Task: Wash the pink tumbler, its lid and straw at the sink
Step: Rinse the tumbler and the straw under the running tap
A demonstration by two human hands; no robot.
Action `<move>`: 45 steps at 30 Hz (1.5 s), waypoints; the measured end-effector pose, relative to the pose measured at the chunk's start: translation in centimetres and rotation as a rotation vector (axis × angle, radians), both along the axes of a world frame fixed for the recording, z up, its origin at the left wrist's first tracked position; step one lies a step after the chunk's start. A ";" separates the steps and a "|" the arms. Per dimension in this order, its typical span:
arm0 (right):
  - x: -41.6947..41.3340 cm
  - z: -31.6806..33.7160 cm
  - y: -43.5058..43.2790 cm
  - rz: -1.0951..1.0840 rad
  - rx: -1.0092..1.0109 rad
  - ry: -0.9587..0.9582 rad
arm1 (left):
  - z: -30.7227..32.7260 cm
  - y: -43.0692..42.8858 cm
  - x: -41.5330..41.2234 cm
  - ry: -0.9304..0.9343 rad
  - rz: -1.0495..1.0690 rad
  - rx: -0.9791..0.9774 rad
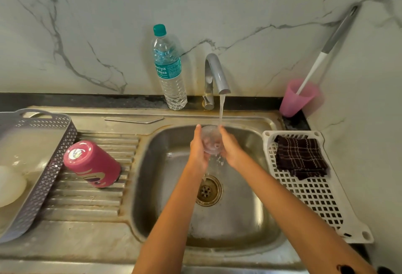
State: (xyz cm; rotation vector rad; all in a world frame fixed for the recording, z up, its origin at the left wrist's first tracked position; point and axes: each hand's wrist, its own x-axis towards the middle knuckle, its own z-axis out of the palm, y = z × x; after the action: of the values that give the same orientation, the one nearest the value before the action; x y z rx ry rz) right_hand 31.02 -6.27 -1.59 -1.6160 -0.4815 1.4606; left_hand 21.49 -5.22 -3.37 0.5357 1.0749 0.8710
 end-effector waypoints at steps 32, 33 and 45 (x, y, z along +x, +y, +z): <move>-0.5 0.8 1.6 -0.231 -0.051 0.270 | 2.8 1.3 1.6 0.213 0.121 0.005; -1.0 0.9 1.5 -0.220 -0.021 0.267 | 2.8 1.3 1.5 0.160 0.162 -0.004; -0.3 1.2 1.1 -0.002 0.199 -0.356 | 1.8 1.5 0.8 0.185 0.014 -0.039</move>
State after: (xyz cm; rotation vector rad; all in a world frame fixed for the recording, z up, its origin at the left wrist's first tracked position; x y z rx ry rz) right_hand 30.68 -5.13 -0.41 -1.7160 -0.7996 1.0856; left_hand 22.30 -3.77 -1.53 0.5851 1.2632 0.8223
